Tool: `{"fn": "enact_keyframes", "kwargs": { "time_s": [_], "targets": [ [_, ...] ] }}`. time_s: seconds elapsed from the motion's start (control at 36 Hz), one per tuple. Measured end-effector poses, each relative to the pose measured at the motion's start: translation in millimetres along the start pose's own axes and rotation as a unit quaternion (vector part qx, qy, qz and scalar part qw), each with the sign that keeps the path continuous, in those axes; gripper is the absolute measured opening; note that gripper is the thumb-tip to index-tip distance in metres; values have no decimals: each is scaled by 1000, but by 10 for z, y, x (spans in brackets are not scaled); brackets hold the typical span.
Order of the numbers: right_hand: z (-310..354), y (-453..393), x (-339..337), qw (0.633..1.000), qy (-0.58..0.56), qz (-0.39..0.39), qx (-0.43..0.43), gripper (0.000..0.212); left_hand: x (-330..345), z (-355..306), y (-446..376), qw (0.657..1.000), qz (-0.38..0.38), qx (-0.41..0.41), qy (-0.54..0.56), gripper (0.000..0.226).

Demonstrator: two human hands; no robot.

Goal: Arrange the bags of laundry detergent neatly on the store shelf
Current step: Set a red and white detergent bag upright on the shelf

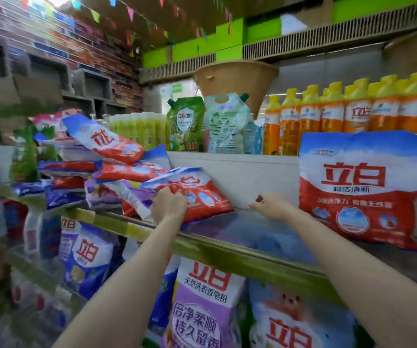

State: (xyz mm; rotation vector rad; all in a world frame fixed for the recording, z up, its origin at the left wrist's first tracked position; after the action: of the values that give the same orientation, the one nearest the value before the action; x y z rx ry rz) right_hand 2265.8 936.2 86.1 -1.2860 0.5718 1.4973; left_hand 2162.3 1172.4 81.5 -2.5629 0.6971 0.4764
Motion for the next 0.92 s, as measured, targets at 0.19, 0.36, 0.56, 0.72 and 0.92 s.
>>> {"fn": "enact_keyframes", "kwargs": {
  "time_s": [0.19, 0.36, 0.56, 0.72, 0.92],
  "targets": [
    [-310, 75, -1, 964, -256, 3, 77, 41, 79, -96, -28, 969, -11, 28, 247, 33],
    [-364, 191, -98, 794, -605, 32, 56, 34, 334, -576, 51, 872, 160, 47, 461, 15],
    [-891, 551, -457, 794, -607, 6, 27, 34, 720, -1070, 500, 826, 283, 121, 472, 29],
    [-1611, 994, -819, 822, -553, -116, 77, 54, 1253, -1419, 1059, 823, 344, 155, 424, 27],
    [-2193, 1453, -819, 892, -386, -160, 174, 56, 1972, -1344, 1401, 911, 352, 97, 193, 35]
  ]
}}
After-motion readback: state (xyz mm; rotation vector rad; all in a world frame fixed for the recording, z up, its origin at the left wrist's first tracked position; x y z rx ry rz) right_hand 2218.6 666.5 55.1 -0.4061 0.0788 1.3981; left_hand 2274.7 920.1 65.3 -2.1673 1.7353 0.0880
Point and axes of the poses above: each hand's wrist, its own y-axis away from the middle knuckle, its own x-axis out of the palm, z = x × y, the point moved 7 cm from there along -y, towards the middle knuckle
